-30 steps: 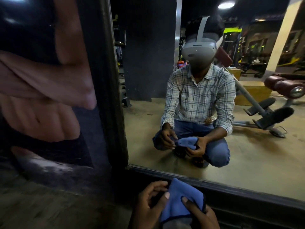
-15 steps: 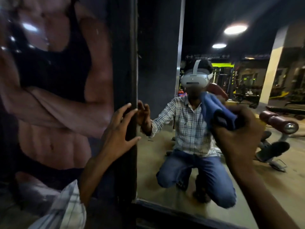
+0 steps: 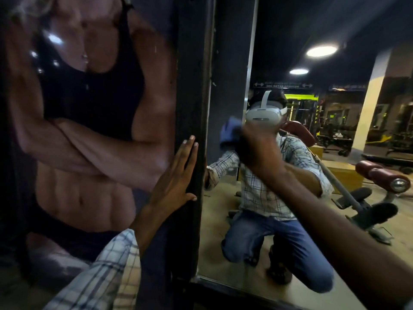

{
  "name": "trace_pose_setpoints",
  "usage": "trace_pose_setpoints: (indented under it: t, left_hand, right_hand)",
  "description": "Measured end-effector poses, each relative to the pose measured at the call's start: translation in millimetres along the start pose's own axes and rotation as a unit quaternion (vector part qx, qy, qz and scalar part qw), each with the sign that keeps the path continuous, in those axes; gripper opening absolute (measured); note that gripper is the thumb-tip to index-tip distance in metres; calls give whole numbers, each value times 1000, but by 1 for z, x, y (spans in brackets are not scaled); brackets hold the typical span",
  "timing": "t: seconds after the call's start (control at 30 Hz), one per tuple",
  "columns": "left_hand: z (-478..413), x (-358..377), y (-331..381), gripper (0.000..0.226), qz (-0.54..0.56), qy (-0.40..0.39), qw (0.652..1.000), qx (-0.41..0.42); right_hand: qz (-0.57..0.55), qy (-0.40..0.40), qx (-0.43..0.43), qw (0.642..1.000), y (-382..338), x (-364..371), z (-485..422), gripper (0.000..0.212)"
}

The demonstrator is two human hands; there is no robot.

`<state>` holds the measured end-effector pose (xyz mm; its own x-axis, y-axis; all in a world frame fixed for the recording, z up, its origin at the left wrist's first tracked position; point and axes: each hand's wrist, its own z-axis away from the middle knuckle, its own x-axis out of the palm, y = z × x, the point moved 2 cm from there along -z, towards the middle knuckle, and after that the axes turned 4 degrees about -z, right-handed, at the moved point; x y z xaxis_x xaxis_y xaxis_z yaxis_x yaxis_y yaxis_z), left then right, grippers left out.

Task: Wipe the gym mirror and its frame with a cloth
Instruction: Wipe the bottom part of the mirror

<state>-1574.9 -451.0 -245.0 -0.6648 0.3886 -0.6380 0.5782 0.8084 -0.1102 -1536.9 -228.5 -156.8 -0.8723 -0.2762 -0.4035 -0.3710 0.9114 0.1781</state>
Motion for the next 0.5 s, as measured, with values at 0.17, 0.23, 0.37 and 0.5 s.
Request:
trace_pose_setpoints:
  t: [0.17,0.23,0.37,0.5]
  left_hand:
    - [0,0,2,159,-22,4,1000,-8]
    - [0,2,0,156,-33,2,999,-9]
    - [1,0,-1,163,-15,4,1000,3]
    - [4,1,-2,162,-9,8,1000,-1]
  right_hand:
    - [-56,151,107,981,-7,-7,-66,23]
    - [-12,-71,-40,997,-33,15,-59,25]
    - [15,-10,12,1000,-13,-14,-89,32]
    - [1,54,64,996,-12,5,-38,23]
